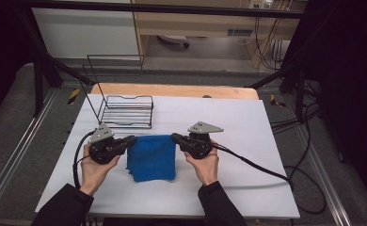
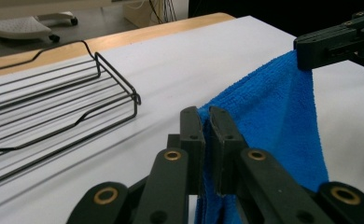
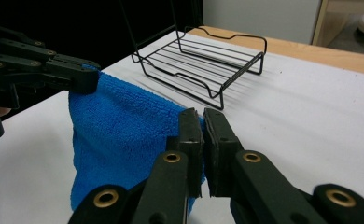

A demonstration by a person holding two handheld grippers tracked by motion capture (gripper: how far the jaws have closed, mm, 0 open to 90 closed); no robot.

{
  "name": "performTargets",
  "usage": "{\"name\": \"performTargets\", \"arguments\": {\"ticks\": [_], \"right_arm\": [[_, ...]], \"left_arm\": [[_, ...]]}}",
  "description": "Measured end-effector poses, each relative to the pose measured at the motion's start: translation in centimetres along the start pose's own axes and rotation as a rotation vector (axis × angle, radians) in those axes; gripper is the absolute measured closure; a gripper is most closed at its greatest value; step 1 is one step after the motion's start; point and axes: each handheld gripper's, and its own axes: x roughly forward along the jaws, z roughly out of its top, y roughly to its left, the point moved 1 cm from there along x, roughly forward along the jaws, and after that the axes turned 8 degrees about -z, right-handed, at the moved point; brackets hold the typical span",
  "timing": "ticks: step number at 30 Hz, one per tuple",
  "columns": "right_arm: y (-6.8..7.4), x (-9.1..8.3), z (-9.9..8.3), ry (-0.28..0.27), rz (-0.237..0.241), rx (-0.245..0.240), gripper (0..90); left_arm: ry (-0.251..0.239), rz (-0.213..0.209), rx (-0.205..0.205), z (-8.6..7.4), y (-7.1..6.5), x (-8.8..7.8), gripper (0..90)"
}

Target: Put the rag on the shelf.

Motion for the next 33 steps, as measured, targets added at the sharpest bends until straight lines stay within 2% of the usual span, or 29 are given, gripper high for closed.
{"name": "performTargets", "arguments": {"ticks": [22, 33], "right_arm": [[1.7, -1.9, 3.3, -0.119, -0.019, -0.072, 87.1], [2.4, -2.4, 4.4, -0.172, -0.025, -0.083, 87.1]], "left_arm": [[-0.117, 0.035, 0.045, 2.4, -0.8, -2.5, 84.7], [-0.183, 0.052, 0.055, 3.6, -1.0, -3.7, 84.8]]}}
